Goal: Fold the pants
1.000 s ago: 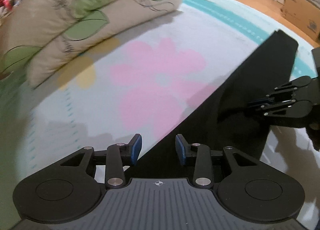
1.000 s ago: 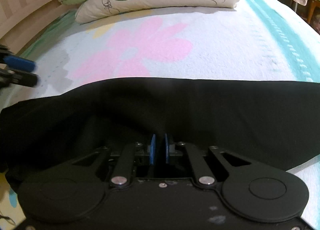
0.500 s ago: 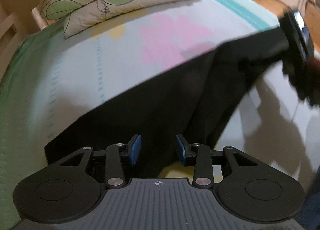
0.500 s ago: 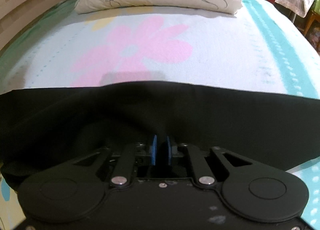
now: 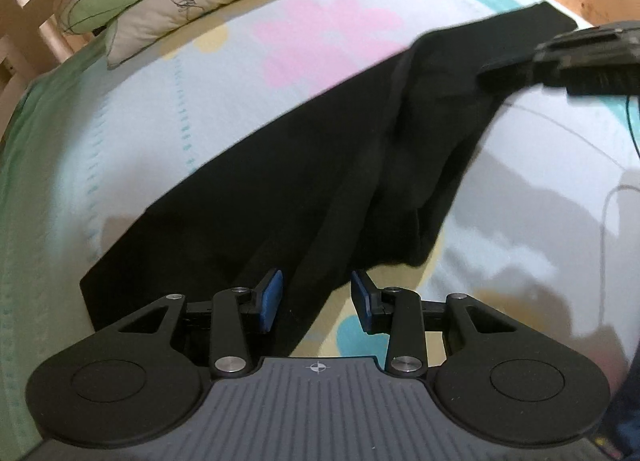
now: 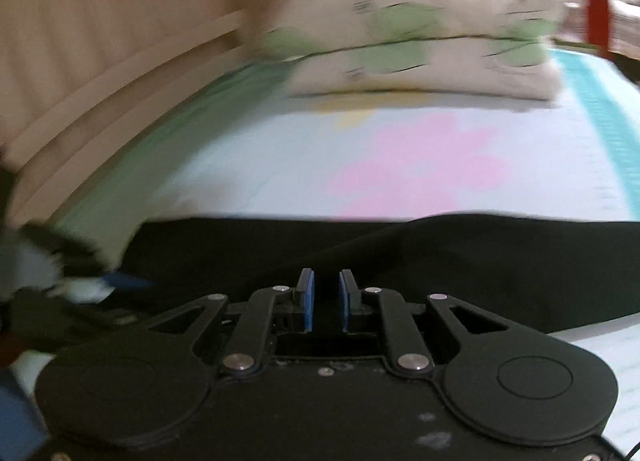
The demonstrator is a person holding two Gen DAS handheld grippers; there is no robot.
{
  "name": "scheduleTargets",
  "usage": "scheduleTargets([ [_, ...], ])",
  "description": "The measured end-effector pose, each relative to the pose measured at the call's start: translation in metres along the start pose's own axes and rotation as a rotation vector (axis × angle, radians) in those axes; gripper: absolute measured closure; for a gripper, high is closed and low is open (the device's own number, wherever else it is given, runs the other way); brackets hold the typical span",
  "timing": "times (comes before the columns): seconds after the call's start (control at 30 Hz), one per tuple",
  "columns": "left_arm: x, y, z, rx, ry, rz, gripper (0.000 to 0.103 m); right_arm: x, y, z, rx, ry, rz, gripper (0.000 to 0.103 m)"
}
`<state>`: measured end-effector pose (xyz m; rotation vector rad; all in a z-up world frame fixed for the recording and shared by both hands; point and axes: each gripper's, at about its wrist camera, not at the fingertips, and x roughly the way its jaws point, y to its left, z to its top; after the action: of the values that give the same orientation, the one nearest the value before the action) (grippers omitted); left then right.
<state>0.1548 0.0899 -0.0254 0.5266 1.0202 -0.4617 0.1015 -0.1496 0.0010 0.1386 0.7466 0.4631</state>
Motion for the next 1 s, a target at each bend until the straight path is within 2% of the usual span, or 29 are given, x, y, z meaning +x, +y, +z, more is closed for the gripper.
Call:
scheduleTargets([
  [0.1,-0.001,0.001,-0.002,0.018,-0.011,0.008,0.066,0.02,0.032,-0.011,-0.03,0.04,0.044,0.09],
  [0.23,-0.001,0.01,-0.004,-0.024,-0.051,-0.065,0.066,0.042,0.053,-0.017,-0.027,0.05,0.026,0.091],
  [0.3,0.007,0.009,-0.003,-0.02,-0.033,-0.063,0.067,0.047,0.053,-0.016,-0.006,0.054,0.012,0.091],
  [0.37,0.015,0.009,-0.002,-0.016,-0.008,-0.052,0.09,0.051,0.054,-0.017,0.009,0.055,0.004,0.091],
  [0.4,0.018,0.011,-0.001,-0.022,-0.001,-0.063,0.094,0.052,0.052,-0.018,0.018,0.056,0.002,0.091],
  [0.47,0.018,0.016,-0.001,-0.043,-0.013,-0.078,0.096,0.05,0.047,-0.02,0.02,0.055,-0.001,0.091],
  [0.57,0.014,0.021,-0.001,-0.059,-0.047,-0.043,0.097,0.052,0.046,-0.022,0.014,0.045,-0.007,0.091],
  [0.8,0.012,0.018,-0.001,-0.068,-0.056,-0.013,0.097,0.056,0.051,-0.021,0.023,-0.013,0.002,0.091],
  [0.9,0.014,0.02,0.001,-0.075,-0.056,-0.002,0.097,0.066,0.053,-0.028,0.001,0.022,-0.001,0.091],
  [1.0,0.015,0.024,0.0,-0.095,-0.057,0.007,0.097,0.074,0.054,-0.052,-0.008,0.115,-0.017,0.091],
])
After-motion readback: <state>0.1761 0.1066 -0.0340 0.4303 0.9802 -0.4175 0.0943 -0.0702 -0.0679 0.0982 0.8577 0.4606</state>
